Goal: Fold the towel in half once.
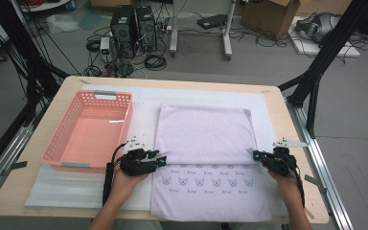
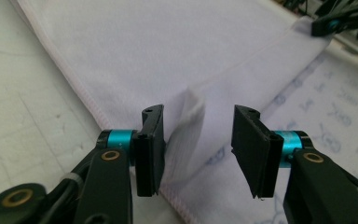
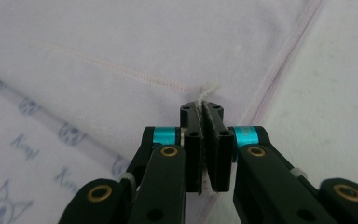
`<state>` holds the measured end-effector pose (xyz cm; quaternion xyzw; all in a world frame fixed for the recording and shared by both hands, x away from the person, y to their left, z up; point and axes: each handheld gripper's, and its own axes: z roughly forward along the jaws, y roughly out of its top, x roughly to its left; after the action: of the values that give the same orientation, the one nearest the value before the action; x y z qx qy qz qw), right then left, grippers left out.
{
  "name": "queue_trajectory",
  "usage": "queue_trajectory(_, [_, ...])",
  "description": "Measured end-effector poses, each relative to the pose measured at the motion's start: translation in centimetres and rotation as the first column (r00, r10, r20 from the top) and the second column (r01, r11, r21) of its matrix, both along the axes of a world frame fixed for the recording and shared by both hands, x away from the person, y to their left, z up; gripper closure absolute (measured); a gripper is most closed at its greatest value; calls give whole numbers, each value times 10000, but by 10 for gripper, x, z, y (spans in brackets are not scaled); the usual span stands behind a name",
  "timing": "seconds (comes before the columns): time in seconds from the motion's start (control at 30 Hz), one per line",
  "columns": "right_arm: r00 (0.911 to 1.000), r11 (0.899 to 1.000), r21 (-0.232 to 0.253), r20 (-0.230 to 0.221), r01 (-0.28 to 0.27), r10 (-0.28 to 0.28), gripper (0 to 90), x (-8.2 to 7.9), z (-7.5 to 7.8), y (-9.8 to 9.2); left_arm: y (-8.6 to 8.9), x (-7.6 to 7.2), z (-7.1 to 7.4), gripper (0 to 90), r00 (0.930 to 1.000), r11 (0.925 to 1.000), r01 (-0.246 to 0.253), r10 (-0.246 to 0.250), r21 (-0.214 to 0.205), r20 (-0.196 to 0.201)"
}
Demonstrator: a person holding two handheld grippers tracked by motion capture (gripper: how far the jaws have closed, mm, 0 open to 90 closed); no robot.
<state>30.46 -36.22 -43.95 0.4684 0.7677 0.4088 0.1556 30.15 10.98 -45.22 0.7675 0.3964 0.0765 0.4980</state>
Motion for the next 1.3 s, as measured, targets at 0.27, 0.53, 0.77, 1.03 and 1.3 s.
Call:
queue_trajectory(0.27, [9998,9998,178,185,16,-19,870,-21,-3,-1,-5,-8,2,866,9989,9984,-319,302,457,370])
queue_trajectory(0.53, [9985,9998,31,505,-189,187,870,-53,-1,-4,7,-38,3,864,9890,9992,199,-250,358,1458])
queue_trajectory(0.77, [9988,9993,309,451,-187,173,869,-79,-5,-9,9,-66,4,865,9865,9988,487,-484,21,1563])
queue_trajectory(1.03, [9985,9987,458,511,-238,214,869,-110,-5,-14,7,-99,3,865,9843,9975,703,-693,1,1623])
queue_trajectory(1.3, [9979,9980,531,575,-346,315,869,-138,-4,-18,16,-124,3,865,9858,9982,549,-500,-257,1603])
